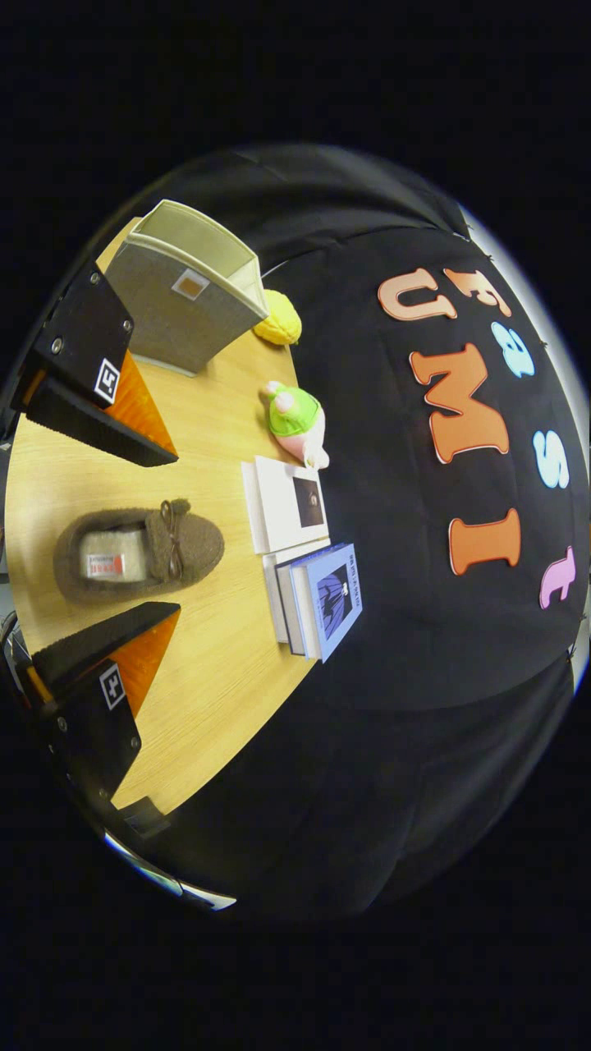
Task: Open the storage box then place both shoes into the box .Put the left shoe in first, then the right shoe, with the right side of both shoes facing outward in a uniform manner.
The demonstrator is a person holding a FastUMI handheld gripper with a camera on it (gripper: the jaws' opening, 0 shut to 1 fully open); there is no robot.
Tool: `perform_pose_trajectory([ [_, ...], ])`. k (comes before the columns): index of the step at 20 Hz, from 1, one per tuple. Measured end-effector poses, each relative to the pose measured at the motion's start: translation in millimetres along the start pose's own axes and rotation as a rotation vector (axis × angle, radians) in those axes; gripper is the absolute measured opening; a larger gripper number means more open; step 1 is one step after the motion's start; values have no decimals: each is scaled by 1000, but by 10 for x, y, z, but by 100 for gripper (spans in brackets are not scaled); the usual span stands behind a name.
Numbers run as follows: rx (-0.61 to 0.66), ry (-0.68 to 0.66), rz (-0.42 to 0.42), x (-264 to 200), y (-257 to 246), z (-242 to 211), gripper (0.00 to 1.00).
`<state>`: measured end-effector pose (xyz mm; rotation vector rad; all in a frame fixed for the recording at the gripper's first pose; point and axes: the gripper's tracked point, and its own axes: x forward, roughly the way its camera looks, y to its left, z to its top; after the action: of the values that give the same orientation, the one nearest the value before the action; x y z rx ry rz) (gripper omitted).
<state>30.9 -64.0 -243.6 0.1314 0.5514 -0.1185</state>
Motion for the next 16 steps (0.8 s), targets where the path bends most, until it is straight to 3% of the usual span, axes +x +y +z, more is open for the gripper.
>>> perform_pose_trajectory([
  [6, 51, 69, -18, 181, -269, -359, 95],
  [12, 70, 133, -30, 431, -327, -554, 82],
  [16, 111, 161, -51, 610, -363, -634, 58],
])
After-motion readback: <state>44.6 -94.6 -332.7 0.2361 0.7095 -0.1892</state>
